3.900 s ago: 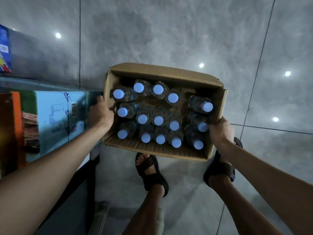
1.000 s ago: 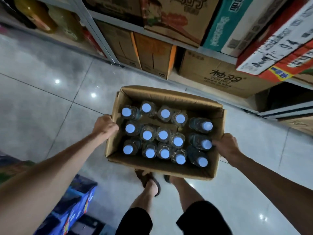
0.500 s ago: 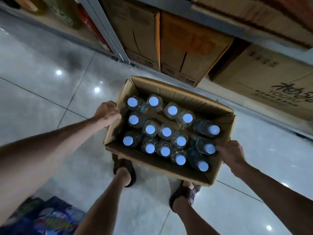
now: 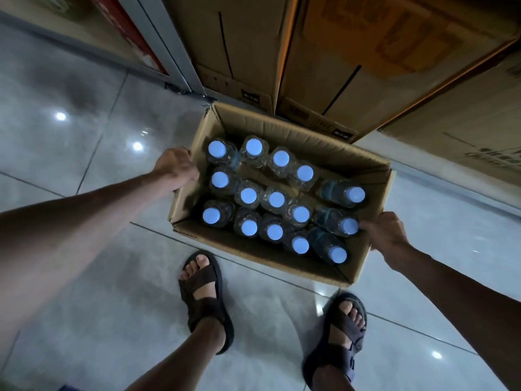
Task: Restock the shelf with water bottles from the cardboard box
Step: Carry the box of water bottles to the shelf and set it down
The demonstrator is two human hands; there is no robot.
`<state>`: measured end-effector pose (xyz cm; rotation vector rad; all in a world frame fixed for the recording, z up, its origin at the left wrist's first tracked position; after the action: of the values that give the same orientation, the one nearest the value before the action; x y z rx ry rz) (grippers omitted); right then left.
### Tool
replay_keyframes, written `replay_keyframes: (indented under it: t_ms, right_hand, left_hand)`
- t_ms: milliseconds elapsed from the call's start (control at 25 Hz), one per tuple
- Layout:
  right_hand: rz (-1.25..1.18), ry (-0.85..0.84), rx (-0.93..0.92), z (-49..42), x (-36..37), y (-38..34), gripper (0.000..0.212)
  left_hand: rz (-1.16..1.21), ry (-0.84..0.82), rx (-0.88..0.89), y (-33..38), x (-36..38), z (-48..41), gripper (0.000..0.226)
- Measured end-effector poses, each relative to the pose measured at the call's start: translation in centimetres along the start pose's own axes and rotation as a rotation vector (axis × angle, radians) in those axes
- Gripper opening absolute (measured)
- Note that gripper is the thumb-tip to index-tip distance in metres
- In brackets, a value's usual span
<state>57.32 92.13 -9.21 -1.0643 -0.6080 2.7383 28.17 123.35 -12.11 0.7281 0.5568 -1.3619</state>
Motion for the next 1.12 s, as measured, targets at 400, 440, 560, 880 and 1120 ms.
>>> replay_keyframes:
  t_ms: [400, 440, 560, 880, 1120]
  right_hand:
    - [-0.093, 0.015, 0.044, -1.4, 0.1, -1.2, 0.022]
    - [-0.095, 0.017, 0.044, -1.5, 0.0, -1.4, 0.022]
    - [-0.100, 0.033, 0.065, -1.3, 0.2, -1.8, 0.026]
    - [-0.079, 0.050, 0.258, 4.0, 1.7, -0.5, 0.040]
    - [-0.545, 0.225, 0.439, 8.3, 5.7, -0.9, 0.016]
  left_hand:
    - [-0.107, 0.051, 0.077, 4.8, -2.1, -1.0, 0.027]
    - [-0.120, 0.038, 0.080, 5.3, -2.4, -1.0, 0.028]
    - [-0.138, -0.004, 0.087, 5.6, -2.6, -0.5, 0.025]
    - [0.005, -0.249, -0.119, 0.3, -2.5, 4.1, 0.019]
    - [0.177, -0.279, -0.150, -1.0, -2.3, 4.8, 0.028]
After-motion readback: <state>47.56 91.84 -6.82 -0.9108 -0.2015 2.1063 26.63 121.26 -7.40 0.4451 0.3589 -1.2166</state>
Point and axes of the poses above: each hand's wrist, its own z-axis away from the middle knuckle, its own x-axis out of the palm, y = z × x, the point moved 1 cm from there along -z, towards the middle knuckle, and after that the axes turned 10 degrees about -x, right-handed, at the moved point
